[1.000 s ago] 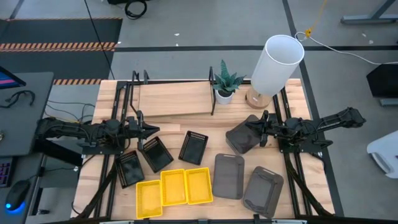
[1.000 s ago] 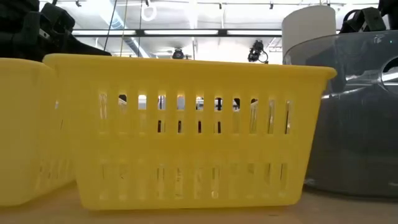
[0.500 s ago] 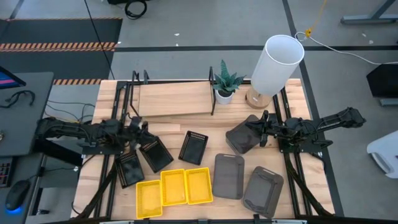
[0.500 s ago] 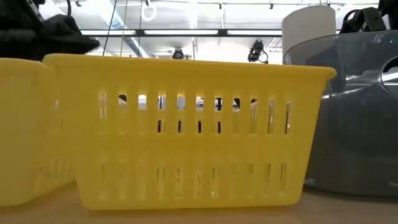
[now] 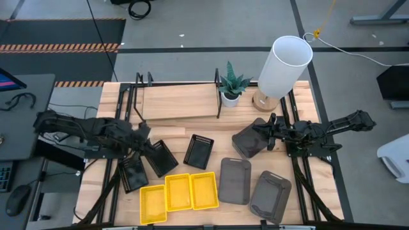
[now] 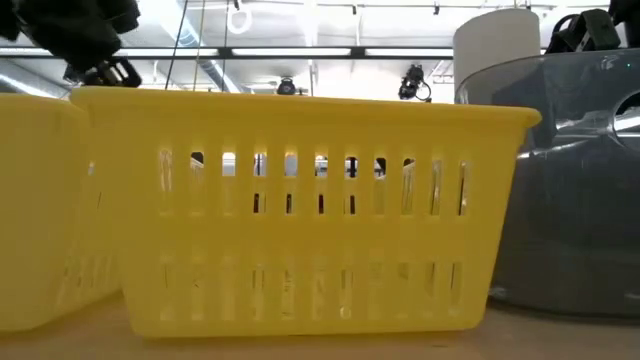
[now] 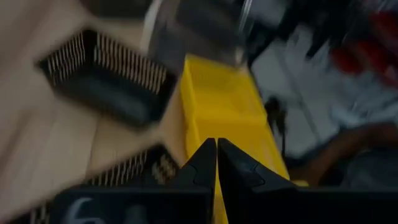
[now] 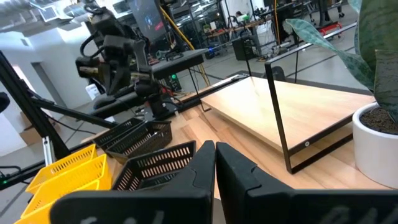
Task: Stack baskets on shelf by color
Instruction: Stack the left black bin on the middle black bin
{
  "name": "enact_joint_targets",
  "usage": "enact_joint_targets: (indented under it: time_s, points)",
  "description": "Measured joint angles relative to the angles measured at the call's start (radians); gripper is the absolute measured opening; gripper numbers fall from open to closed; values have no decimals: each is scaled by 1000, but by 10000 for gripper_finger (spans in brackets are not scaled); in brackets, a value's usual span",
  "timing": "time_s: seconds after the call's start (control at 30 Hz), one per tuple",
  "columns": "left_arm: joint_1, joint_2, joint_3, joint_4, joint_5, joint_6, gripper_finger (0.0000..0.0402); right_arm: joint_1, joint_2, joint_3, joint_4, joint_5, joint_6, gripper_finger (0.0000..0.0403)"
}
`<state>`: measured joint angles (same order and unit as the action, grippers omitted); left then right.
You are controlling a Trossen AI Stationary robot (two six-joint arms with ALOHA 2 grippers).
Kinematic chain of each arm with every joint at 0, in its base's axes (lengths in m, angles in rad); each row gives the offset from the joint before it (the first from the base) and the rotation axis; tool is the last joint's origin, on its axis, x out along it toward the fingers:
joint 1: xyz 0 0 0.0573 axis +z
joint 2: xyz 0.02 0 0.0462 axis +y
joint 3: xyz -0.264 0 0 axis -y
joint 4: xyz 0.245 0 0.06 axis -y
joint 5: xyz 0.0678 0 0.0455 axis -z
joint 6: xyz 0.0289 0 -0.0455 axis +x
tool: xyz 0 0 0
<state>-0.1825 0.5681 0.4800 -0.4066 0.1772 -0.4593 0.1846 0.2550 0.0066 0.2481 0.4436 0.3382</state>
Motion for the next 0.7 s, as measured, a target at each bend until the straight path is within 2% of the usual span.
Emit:
enact_joint_targets:
  time_s: [0.1,0.3,0.47,0.6,0.7]
  points:
    - [-32,43,59,-178,-9,-49,20,0,0,0,4,0,0,19]
    - [-91,124,138,-422,-91,-189,14,0,0,0,5,0,0,19]
    - [-101,187,167,-600,-126,-210,13,0,0,0,5,0,0,19]
    - [-98,235,167,-679,-156,-217,28,0,0,0,5,0,0,19]
    - [-79,283,167,-726,-152,-225,57,0,0,0,5,0,0,19]
